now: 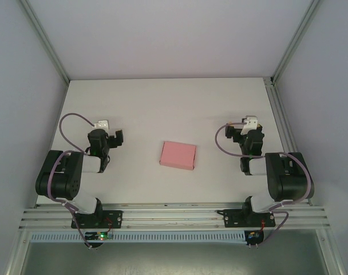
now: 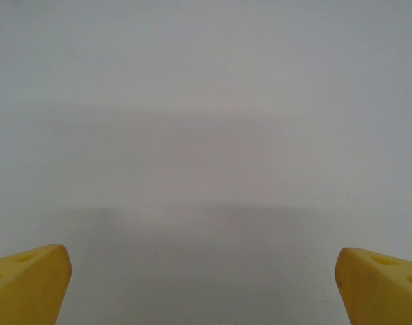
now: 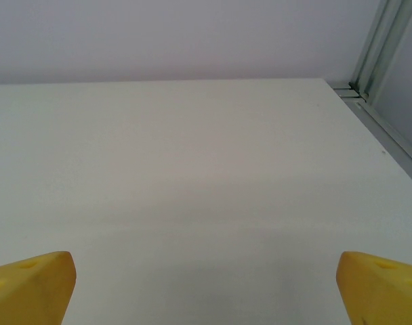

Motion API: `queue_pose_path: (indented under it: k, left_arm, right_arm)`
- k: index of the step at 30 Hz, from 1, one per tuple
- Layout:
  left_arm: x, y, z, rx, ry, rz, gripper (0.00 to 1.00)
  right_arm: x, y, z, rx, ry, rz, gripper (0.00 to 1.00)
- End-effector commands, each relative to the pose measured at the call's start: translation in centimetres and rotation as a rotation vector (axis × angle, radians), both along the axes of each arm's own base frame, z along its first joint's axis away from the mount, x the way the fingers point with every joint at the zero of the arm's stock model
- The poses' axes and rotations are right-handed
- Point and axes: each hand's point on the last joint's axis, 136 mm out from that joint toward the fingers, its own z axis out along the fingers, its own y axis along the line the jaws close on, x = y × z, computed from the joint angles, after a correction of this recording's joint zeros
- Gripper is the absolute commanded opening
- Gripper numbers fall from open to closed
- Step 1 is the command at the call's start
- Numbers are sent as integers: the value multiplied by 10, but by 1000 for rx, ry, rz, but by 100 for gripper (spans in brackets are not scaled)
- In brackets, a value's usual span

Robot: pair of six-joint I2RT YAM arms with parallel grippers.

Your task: Assemble paper box

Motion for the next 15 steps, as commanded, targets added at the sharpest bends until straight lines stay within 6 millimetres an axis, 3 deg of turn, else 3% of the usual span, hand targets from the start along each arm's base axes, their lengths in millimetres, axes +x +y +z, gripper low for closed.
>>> queue_pose_path:
  k: [1,15]
  left_arm:
    - [10,5,21,21,-81,2,100]
    - [9,4,21,23,-85,-1,100]
  right_arm:
    - [2,7,7,-6,-20,37,98]
    - [2,9,6,-12,-16,38,98]
